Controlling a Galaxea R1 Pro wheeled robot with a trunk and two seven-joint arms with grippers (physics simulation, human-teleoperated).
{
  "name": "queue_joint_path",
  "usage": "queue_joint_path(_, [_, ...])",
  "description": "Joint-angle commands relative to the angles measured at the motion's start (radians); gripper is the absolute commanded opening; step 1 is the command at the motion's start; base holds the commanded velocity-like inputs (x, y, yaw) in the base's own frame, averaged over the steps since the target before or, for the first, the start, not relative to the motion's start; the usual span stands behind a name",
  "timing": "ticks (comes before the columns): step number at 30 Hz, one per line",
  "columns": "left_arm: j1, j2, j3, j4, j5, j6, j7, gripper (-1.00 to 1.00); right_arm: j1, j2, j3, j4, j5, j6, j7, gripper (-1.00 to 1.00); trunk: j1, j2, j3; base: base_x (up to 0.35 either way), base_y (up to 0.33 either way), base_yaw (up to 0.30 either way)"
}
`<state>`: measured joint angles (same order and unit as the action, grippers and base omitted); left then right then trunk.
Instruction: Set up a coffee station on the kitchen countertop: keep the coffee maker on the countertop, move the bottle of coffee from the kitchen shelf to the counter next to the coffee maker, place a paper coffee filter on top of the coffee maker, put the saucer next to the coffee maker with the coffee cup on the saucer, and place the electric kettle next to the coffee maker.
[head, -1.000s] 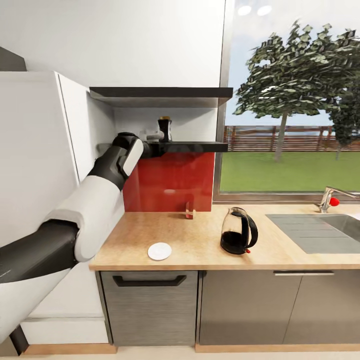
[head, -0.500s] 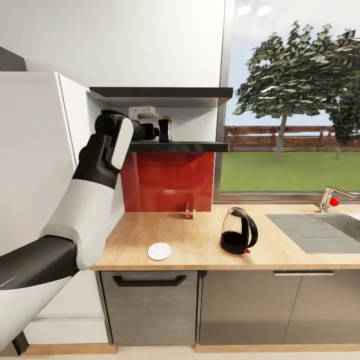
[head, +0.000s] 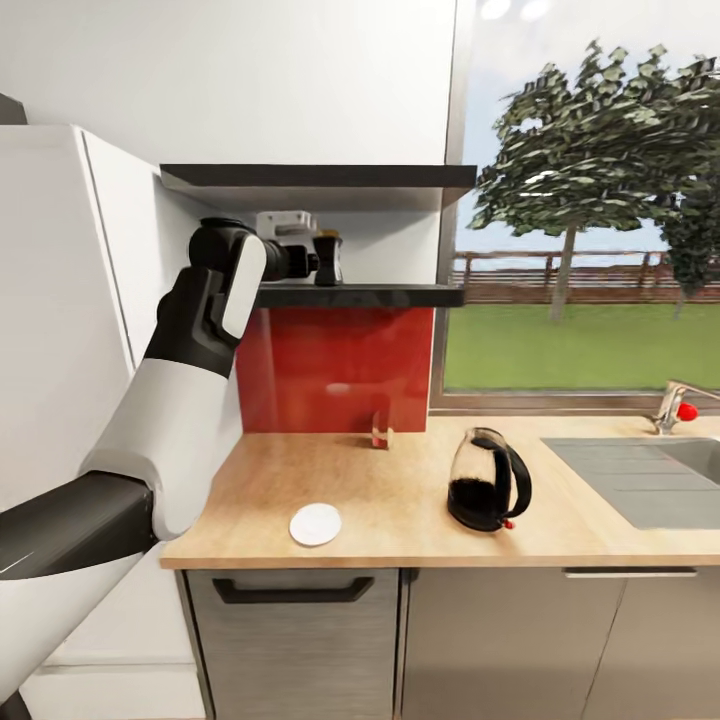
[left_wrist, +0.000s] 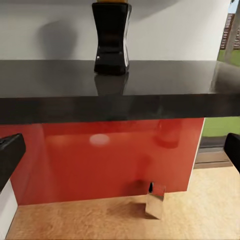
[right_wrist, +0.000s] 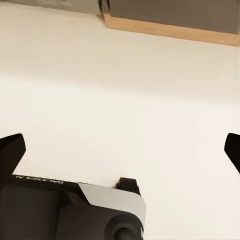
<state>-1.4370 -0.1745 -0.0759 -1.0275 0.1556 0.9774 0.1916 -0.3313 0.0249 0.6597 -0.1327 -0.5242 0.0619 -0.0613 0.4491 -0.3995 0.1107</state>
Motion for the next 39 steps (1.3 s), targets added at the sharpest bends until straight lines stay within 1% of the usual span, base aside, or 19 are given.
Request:
queue_joint_path(1, [0.000,0.000,-0.001,0.002,0.010,0.003,0.009,1.00,0.000,0.000,0.009,-0.002,-0.007,0.006,-0.006,1.00,0.001,-0.001,0.000,0.338,0.000,0.000])
queue_joint_path(11, [-0.009,0.000,-0.001,0.029,0.008,0.003,0.011,1.00,0.000,0.000,0.008,-0.002,-0.007,0.006,-0.006,1.00,0.001,-0.001,0.000,0.330,0.000,0.000])
queue_joint_path(15, [-0.009,0.000,-0.001,0.026,0.009,0.003,0.011,1.00,0.000,0.000,0.008,-0.002,-0.007,0.005,-0.006,1.00,0.001,-0.001,0.005,0.128,0.000,0.000])
queue_joint_path(27, [-0.010,0.000,-0.001,0.024,0.010,0.003,0.011,1.00,0.000,0.000,0.009,-0.002,-0.007,0.005,-0.006,1.00,0.001,-0.001,0.020,0.029,0.000,0.000])
queue_joint_path(39, [-0.010,0.000,0.001,0.024,0.010,0.003,0.011,1.00,0.000,0.000,0.006,-0.002,-0.007,0.005,-0.006,1.00,0.001,-0.001,0.021,0.284,-0.041,0.000])
